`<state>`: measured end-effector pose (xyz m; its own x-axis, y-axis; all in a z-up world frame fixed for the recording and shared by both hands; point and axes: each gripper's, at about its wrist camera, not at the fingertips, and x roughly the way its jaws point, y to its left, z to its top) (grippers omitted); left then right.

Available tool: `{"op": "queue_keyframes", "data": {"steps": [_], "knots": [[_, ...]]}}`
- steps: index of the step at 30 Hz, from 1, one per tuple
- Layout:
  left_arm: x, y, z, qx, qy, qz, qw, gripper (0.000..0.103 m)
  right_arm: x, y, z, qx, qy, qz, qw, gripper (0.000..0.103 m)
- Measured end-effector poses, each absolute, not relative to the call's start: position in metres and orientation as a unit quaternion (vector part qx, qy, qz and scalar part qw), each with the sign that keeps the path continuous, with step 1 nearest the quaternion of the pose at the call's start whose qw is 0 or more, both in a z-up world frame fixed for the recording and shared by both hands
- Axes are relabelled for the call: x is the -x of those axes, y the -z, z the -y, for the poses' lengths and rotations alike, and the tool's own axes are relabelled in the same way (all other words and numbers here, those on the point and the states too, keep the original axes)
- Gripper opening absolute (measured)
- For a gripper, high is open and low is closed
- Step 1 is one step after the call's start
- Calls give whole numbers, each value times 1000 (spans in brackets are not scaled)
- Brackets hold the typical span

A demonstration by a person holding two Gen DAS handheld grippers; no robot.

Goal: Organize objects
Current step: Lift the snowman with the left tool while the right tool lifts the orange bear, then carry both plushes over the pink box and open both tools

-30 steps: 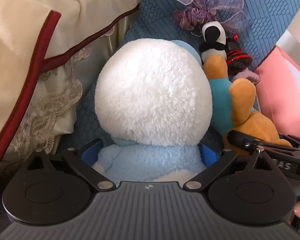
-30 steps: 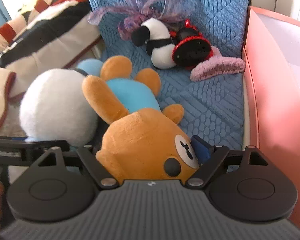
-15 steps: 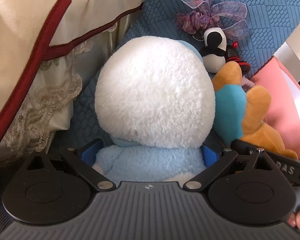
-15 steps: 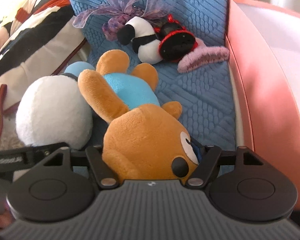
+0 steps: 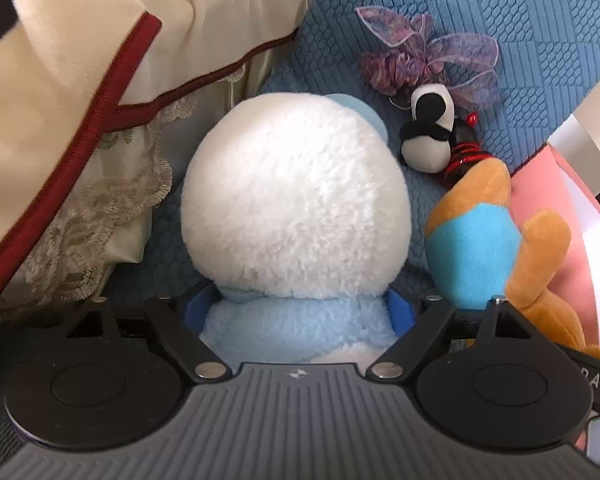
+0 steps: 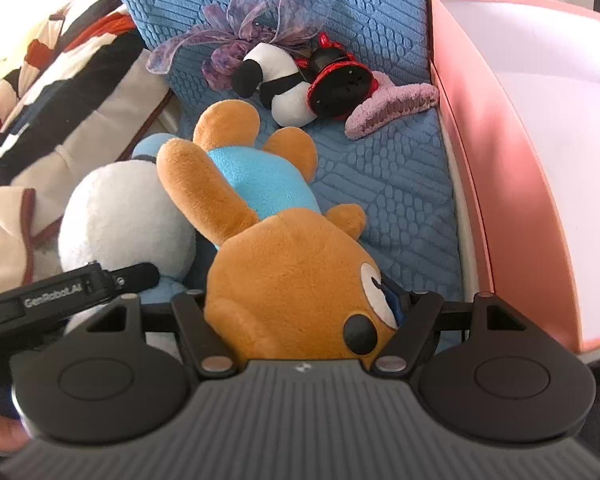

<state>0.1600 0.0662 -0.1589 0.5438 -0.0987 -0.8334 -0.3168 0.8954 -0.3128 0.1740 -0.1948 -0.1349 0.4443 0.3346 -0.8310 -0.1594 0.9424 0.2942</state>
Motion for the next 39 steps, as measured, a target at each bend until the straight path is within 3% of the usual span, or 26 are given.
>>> {"op": "queue_keyframes", "data": {"steps": [22,39], "knots": [[-130,115,-54,326,-79,-459,823,80,-152,83,234,-135,-167,-489,845,73],[-161,-15,10,309,-28,-407,859,80,-165,-11,293,-153,-173,-441,867,73]]}}
